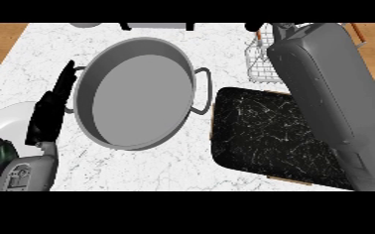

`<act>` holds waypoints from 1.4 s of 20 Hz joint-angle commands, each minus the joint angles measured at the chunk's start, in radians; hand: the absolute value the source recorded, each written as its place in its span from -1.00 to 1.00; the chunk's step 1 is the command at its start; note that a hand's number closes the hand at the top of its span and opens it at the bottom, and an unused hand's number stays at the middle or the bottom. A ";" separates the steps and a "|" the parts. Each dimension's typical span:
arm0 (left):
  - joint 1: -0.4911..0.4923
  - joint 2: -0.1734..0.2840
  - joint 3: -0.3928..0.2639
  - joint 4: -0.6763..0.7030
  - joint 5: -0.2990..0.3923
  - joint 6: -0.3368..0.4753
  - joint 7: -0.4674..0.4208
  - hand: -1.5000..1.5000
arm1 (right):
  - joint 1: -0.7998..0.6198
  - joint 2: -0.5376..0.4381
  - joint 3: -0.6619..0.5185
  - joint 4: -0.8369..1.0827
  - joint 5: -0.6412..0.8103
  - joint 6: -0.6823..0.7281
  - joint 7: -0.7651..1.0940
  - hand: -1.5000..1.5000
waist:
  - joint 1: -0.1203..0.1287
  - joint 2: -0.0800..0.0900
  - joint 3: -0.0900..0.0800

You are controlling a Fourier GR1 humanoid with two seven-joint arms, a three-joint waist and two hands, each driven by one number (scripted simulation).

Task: Pick the sweet potato from the tray and place it in the tiered basket

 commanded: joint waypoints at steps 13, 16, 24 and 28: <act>0.091 -0.007 0.004 -0.075 0.007 -0.014 -0.007 0.00 | 0.108 -0.112 -0.142 0.177 -0.069 -0.028 -0.340 1.00 | 0.000 -0.003 0.001; 0.039 0.016 0.019 -0.082 0.028 -0.044 0.047 0.00 | 0.050 -0.140 -0.201 0.266 -0.098 -0.010 -0.383 1.00 | 0.002 -0.002 0.001; 0.038 0.027 0.034 -0.038 0.025 -0.047 0.005 0.00 | 0.130 -0.089 -0.304 0.338 -0.211 0.011 -0.359 -1.00 | -0.002 -0.002 0.001; 0.019 0.003 0.026 0.022 -0.001 -0.011 -0.054 0.00 | 0.105 -0.064 -0.373 0.373 -0.250 -0.137 -0.418 -1.00 | 0.001 0.002 0.000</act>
